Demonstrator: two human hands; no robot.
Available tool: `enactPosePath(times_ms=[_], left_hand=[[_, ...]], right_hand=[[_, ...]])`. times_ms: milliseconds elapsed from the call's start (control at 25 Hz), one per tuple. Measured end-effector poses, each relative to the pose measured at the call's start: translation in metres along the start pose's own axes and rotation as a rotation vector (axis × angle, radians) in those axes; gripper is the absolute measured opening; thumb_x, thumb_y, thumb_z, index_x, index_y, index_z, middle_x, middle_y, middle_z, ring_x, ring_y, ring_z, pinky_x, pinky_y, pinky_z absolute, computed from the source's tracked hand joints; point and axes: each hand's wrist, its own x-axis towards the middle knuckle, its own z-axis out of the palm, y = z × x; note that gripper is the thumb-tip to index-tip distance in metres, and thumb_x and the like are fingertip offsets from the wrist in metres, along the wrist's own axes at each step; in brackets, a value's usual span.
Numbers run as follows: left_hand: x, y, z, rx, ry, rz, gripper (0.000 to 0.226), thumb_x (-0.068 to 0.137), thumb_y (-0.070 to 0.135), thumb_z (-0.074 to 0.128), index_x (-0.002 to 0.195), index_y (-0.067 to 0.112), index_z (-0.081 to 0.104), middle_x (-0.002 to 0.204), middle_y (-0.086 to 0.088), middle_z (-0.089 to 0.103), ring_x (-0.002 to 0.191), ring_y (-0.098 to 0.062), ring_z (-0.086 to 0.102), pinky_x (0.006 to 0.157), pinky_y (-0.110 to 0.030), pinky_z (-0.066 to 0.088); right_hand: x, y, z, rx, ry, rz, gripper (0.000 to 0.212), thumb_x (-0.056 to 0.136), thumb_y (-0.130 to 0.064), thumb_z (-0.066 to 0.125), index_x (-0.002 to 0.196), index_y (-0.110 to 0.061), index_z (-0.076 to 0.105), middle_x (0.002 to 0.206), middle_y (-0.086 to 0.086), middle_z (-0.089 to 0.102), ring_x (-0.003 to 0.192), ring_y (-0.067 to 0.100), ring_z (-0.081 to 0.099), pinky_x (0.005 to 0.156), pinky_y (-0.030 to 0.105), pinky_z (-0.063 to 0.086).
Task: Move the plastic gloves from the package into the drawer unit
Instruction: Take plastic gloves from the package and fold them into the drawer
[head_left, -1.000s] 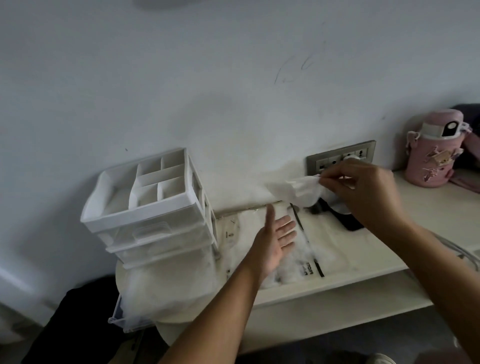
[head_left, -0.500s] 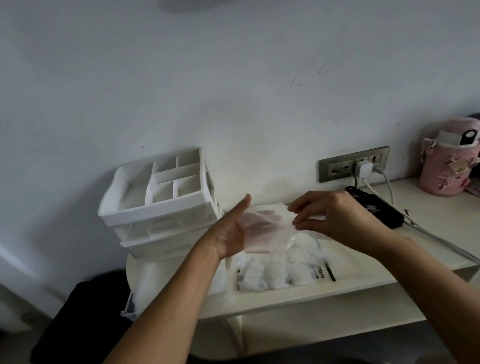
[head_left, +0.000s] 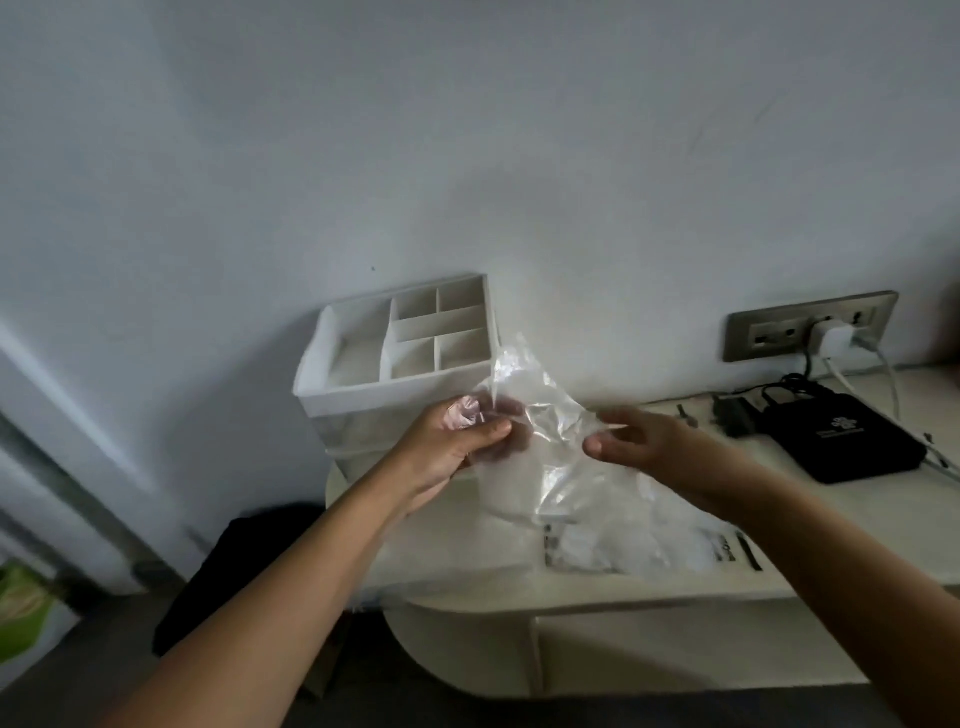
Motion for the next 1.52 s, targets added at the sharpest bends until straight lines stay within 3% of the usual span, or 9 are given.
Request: enactPosePath(times_ms=[200, 360, 600, 760, 880, 1040, 1160, 1320, 1520], left_hand=[[-0.029, 0.003, -0.045, -0.080, -0.069, -0.101, 0.039, 0.070, 0.014, 0.075, 0.107, 0.005, 0.068, 0.098, -0.014, 0.072, 0.088, -0.021, 0.071, 0.084, -0.030, 0.057], [-0.042, 0.000, -0.079, -0.043, -0.095, -0.245, 0.078, 0.048, 0.052, 0.089, 0.109, 0.006, 0.069, 0.105, -0.021, 0.070, 0.091, -0.027, 0.071, 0.083, -0.035, 0.058], [-0.042, -0.016, -0.081, 0.327, 0.071, -0.300, 0.009, 0.083, 0.014, 0.071, 0.091, 0.009, 0.068, 0.076, -0.003, 0.073, 0.064, -0.009, 0.068, 0.062, -0.021, 0.056], [-0.032, -0.039, -0.094, 0.367, 0.297, -0.317, 0.008, 0.085, 0.004, 0.068, 0.077, 0.003, 0.065, 0.061, -0.005, 0.067, 0.045, -0.008, 0.059, 0.046, -0.018, 0.046], [-0.024, -0.055, -0.104, 0.534, 0.395, -0.343, 0.021, 0.081, 0.011, 0.073, 0.069, -0.001, 0.061, 0.064, -0.007, 0.064, 0.059, -0.017, 0.062, 0.058, -0.026, 0.051], [-0.018, -0.062, -0.104, 0.813, 0.425, -0.379, 0.034, 0.083, 0.024, 0.070, 0.058, 0.011, 0.052, 0.063, 0.001, 0.055, 0.065, -0.011, 0.051, 0.052, -0.010, 0.035], [-0.019, -0.066, -0.104, 0.705, 0.439, -0.360, 0.012, 0.082, 0.018, 0.073, 0.082, 0.006, 0.073, 0.080, -0.006, 0.072, 0.070, -0.012, 0.064, 0.068, -0.019, 0.051], [-0.025, -0.068, -0.105, 0.867, 0.449, -0.301, 0.017, 0.083, 0.015, 0.073, 0.068, 0.011, 0.067, 0.062, -0.001, 0.065, 0.045, 0.000, 0.058, 0.045, -0.008, 0.041], [-0.030, -0.054, -0.105, 1.310, 0.451, -0.319, 0.030, 0.082, 0.027, 0.073, 0.067, 0.008, 0.055, 0.078, -0.008, 0.068, 0.076, -0.024, 0.067, 0.064, -0.031, 0.050]], right_hand=[[0.011, -0.010, 0.032, 0.076, -0.105, -0.084, 0.025, 0.074, -0.032, 0.072, 0.084, -0.009, 0.071, 0.084, 0.010, 0.072, 0.084, 0.027, 0.067, 0.078, 0.027, 0.053], [0.024, -0.024, 0.043, -0.112, -0.197, -0.025, 0.006, 0.081, -0.010, 0.070, 0.084, -0.006, 0.073, 0.077, 0.009, 0.072, 0.071, 0.017, 0.068, 0.070, 0.021, 0.054], [0.047, -0.038, 0.068, -0.359, -0.128, 0.093, 0.025, 0.079, -0.027, 0.074, 0.082, -0.003, 0.070, 0.056, -0.001, 0.061, 0.053, 0.009, 0.056, 0.059, 0.016, 0.046], [0.048, -0.050, 0.077, -0.684, 0.052, 0.076, 0.042, 0.073, -0.045, 0.075, 0.085, -0.007, 0.065, 0.077, 0.001, 0.062, 0.069, 0.012, 0.055, 0.066, 0.026, 0.043], [0.037, -0.066, 0.100, -0.892, 0.282, -0.227, 0.030, 0.081, -0.039, 0.069, 0.102, -0.018, 0.062, 0.101, -0.003, 0.059, 0.088, 0.011, 0.051, 0.074, 0.023, 0.042], [0.035, -0.053, 0.149, -0.747, -0.079, -0.411, 0.028, 0.095, -0.021, 0.052, 0.123, -0.022, 0.059, 0.126, -0.003, 0.059, 0.107, 0.007, 0.055, 0.094, 0.019, 0.042], [0.050, -0.019, 0.164, -0.900, -0.298, -0.285, 0.042, 0.100, -0.022, 0.040, 0.141, -0.015, 0.040, 0.147, 0.004, 0.040, 0.133, 0.017, 0.038, 0.108, 0.025, 0.027], [0.068, 0.008, 0.162, -1.007, -0.327, -0.176, 0.051, 0.102, -0.029, 0.035, 0.148, -0.012, 0.023, 0.156, 0.010, 0.019, 0.143, 0.024, 0.020, 0.116, 0.033, 0.015], [0.084, 0.021, 0.167, -1.117, -0.333, -0.155, 0.061, 0.098, -0.042, 0.039, 0.150, -0.016, 0.018, 0.158, 0.012, 0.006, 0.146, 0.027, 0.006, 0.118, 0.039, 0.006]])
